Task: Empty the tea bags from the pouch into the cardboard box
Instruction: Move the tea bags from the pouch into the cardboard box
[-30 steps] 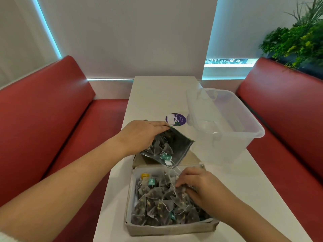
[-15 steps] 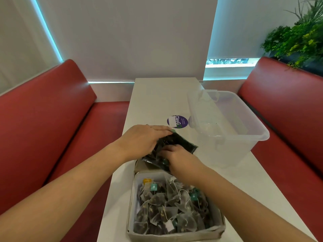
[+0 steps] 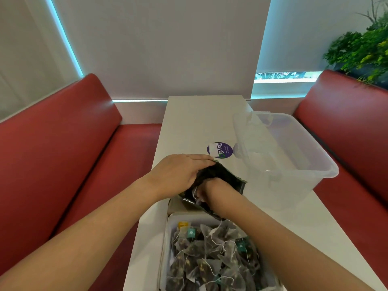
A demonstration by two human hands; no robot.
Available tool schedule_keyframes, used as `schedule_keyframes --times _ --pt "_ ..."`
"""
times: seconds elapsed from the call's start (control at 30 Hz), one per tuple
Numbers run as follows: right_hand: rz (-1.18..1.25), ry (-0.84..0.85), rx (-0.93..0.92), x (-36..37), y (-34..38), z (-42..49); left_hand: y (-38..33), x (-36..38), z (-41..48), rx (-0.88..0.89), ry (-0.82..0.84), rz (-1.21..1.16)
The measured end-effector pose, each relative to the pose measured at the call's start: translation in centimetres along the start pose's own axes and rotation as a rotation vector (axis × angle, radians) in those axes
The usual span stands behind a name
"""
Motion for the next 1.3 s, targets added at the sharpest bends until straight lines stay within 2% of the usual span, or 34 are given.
schedule_keyframes --times 0.23,0.4,0.67,0.8,0.9,1.0,1.2,1.3 --pt "-0.020 -0.286 -0.201 0.6 0.5 -7.2 -0.5 0.5 0.2 -0.019 0.027 0.036" --pt "0.003 -0.379 -0.266 1.0 0.0 -10.9 -0.8 0.6 0.1 -0.026 0.027 0.064" --pt "-0.059 -0.314 -0.329 4.4 -1.0 -13.5 -0.5 0.8 -0.1 -0.032 0.006 0.103" --pt "-0.088 -0.157 -0.243 6.6 -2.0 -12.7 -0.6 0.9 -0.2 -0.037 0.015 0.124" --pt "-0.108 -0.065 -0.243 7.1 -2.1 -12.7 -0.7 1.0 -0.3 -0.026 0.013 0.117" --pt "-0.176 -0.084 -0.245 6.1 -2.0 -13.2 -0.5 1.1 -0.3 -0.022 0.011 0.110" --pt "-0.013 -0.202 -0.166 4.3 -2.1 -13.3 -0.4 1.3 -0.2 -0.014 0.002 0.093" --pt "0.011 -0.062 -0.167 5.4 -1.3 -12.2 -0.5 1.3 -0.1 -0.014 0.002 0.089"
Point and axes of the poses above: each hand's wrist, its own z-axis towards the middle knuckle, its own x-axis out of the palm, y = z × x, the point moved 1 cm from there along z, towards the middle knuckle, and after that the axes turned 15 degrees about y, right-handed, at the moved point
